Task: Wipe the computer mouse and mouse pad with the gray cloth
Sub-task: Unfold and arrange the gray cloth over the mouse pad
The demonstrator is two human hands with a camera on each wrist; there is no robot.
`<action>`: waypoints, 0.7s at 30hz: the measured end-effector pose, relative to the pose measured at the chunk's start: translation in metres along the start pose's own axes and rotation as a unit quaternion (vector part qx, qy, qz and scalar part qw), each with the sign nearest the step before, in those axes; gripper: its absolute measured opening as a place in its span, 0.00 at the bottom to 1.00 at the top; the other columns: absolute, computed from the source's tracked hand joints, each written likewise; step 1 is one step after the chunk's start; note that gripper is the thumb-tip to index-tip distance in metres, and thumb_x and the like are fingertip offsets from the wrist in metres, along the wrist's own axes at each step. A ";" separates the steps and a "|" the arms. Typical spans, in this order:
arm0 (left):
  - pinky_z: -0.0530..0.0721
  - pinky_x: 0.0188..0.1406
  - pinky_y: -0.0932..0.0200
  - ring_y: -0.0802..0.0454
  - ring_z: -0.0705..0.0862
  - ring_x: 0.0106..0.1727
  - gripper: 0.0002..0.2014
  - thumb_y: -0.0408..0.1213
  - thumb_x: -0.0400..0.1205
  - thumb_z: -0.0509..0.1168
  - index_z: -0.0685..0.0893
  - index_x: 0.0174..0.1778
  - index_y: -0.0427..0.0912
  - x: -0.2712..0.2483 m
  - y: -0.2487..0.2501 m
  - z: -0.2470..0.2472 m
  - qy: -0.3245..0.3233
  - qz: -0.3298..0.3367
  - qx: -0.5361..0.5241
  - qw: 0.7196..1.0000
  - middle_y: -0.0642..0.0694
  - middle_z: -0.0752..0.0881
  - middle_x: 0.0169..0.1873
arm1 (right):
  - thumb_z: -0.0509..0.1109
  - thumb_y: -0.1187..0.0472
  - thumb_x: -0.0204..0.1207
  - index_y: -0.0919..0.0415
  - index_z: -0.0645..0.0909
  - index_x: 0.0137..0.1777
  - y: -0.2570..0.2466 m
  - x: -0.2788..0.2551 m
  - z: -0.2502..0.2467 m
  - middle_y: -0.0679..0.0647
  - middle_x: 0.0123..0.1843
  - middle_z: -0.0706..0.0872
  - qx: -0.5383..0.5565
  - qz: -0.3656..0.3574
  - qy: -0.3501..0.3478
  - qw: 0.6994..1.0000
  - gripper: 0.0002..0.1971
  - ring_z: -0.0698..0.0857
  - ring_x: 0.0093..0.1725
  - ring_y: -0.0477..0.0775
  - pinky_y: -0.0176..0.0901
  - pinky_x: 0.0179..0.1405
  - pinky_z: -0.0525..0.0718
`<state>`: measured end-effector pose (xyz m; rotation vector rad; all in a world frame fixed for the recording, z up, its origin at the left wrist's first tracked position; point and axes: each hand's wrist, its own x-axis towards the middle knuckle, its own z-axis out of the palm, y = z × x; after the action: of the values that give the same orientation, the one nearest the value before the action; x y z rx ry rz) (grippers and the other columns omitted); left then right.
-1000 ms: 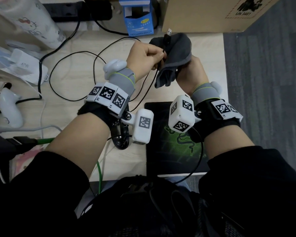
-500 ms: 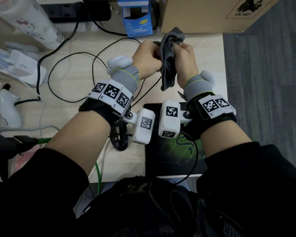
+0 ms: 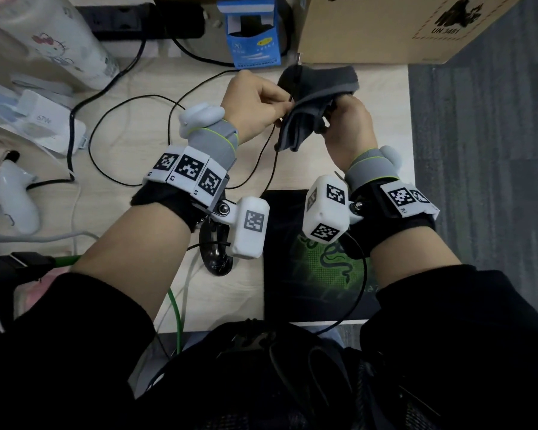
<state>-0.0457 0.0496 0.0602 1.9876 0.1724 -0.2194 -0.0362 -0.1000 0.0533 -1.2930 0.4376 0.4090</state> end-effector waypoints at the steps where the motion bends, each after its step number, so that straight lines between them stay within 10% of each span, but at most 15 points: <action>1: 0.81 0.32 0.70 0.70 0.82 0.23 0.04 0.30 0.75 0.72 0.91 0.43 0.38 0.000 -0.001 -0.001 0.000 -0.004 -0.005 1.000 0.61 0.85 0.24 | 0.56 0.66 0.75 0.59 0.77 0.48 0.000 -0.001 0.000 0.50 0.37 0.83 0.012 -0.001 -0.010 1.000 0.09 0.78 0.37 0.46 0.36 0.30 0.68; 5: 0.81 0.33 0.70 0.67 0.82 0.24 0.06 0.29 0.74 0.71 0.91 0.44 0.35 -0.003 -0.002 -0.002 -0.010 -0.001 0.013 1.000 0.56 0.85 0.26 | 0.60 0.60 0.61 0.57 0.79 0.44 -0.001 -0.005 0.003 0.51 0.37 0.84 -0.034 -0.015 -0.063 0.997 0.12 0.80 0.40 0.48 0.39 0.34 0.73; 12: 0.68 0.25 0.75 0.70 0.72 0.21 0.07 0.22 0.71 0.66 0.86 0.30 0.34 -0.009 0.006 0.001 -0.043 0.019 0.113 0.992 0.26 0.86 0.32 | 0.58 0.75 0.82 0.62 0.79 0.41 -0.004 -0.007 0.018 0.45 0.31 0.88 -0.122 -0.062 -0.077 0.988 0.13 0.87 0.31 0.38 0.29 0.33 0.83; 17: 0.75 0.24 0.76 0.71 0.77 0.17 0.14 0.22 0.68 0.60 0.90 0.40 0.29 -0.006 0.009 0.000 -0.066 0.011 0.057 0.996 0.59 0.82 0.15 | 0.55 0.73 0.83 0.61 0.76 0.30 -0.009 -0.006 0.026 0.44 0.18 0.82 -0.058 -0.046 0.009 0.997 0.19 0.80 0.21 0.40 0.29 0.24 0.78; 21: 0.84 0.30 0.66 0.66 0.81 0.24 0.15 0.25 0.68 0.60 0.91 0.42 0.30 -0.008 0.009 -0.003 -0.073 0.022 0.049 0.996 0.57 0.85 0.17 | 0.54 0.74 0.82 0.61 0.72 0.27 -0.008 -0.005 0.024 0.42 0.12 0.76 -0.039 -0.039 0.041 0.998 0.21 0.73 0.14 0.39 0.25 0.18 0.71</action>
<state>-0.0518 0.0484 0.0710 2.0625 0.0243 -0.3482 -0.0339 -0.0783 0.0680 -1.4022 0.4420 0.3099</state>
